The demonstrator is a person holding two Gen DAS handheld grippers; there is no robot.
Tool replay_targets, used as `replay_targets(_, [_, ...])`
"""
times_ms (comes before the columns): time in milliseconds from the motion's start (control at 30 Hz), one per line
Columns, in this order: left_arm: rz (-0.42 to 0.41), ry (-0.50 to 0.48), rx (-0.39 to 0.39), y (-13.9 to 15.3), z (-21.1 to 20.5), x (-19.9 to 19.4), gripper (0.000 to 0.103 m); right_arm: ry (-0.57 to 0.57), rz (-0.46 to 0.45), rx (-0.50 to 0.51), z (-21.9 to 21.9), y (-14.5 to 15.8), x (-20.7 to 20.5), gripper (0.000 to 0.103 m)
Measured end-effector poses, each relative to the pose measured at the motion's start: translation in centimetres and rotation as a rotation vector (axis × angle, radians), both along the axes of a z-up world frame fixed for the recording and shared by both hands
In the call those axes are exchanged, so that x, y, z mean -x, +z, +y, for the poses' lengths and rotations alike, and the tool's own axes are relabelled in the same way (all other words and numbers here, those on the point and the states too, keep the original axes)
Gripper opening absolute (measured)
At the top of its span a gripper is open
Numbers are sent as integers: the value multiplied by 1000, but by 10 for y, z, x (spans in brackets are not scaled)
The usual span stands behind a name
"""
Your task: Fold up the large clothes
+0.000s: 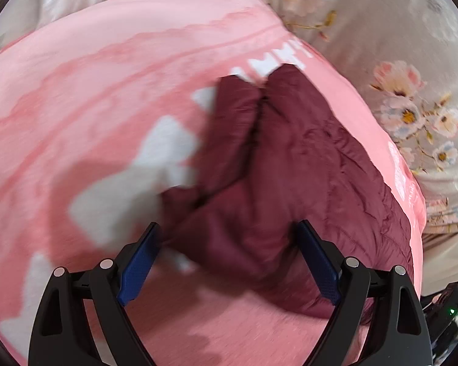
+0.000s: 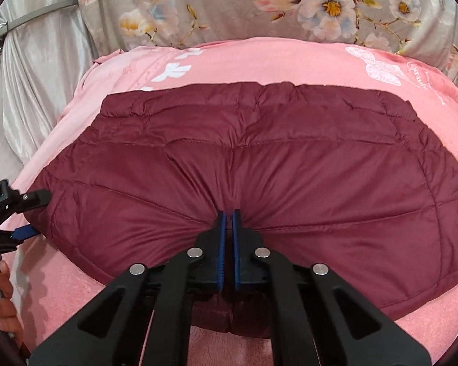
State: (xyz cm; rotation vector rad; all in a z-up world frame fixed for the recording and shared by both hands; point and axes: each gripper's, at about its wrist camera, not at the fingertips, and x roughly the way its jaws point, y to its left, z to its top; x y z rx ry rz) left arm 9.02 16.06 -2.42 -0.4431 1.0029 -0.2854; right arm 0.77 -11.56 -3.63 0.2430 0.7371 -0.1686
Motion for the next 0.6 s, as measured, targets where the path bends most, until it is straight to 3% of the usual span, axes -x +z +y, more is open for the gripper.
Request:
replay_targets(133, [-22,-41,-11,1,-24,-5,82,0,5,-21,-3,-5,-3,3])
replay_targets(200, [-21,-84,11,3,-35,-6,55,3,5,-26,-4,-6,-4,3])
replay_targets(267, [-43,-99,-9,12,-43,-6,40,5,3,-39,-6,-7,-4,3])
replay_targets(300, [-69,-110,-35,19,-48,-3,26,7,2,-51,-8,-7,-4,3])
replay_targets(333, [-105,-125,-59,30,-53,1,22,9,0,-65,-10,-7,-4,3])
replay_targets(433, [-206,-177,-63,68,-65,15,15,0,-1,-149,-22,1,8,3])
replay_targets(600, [-329,-262,-36,122,-78,38,12,11,2,-175,-31,11,44,3])
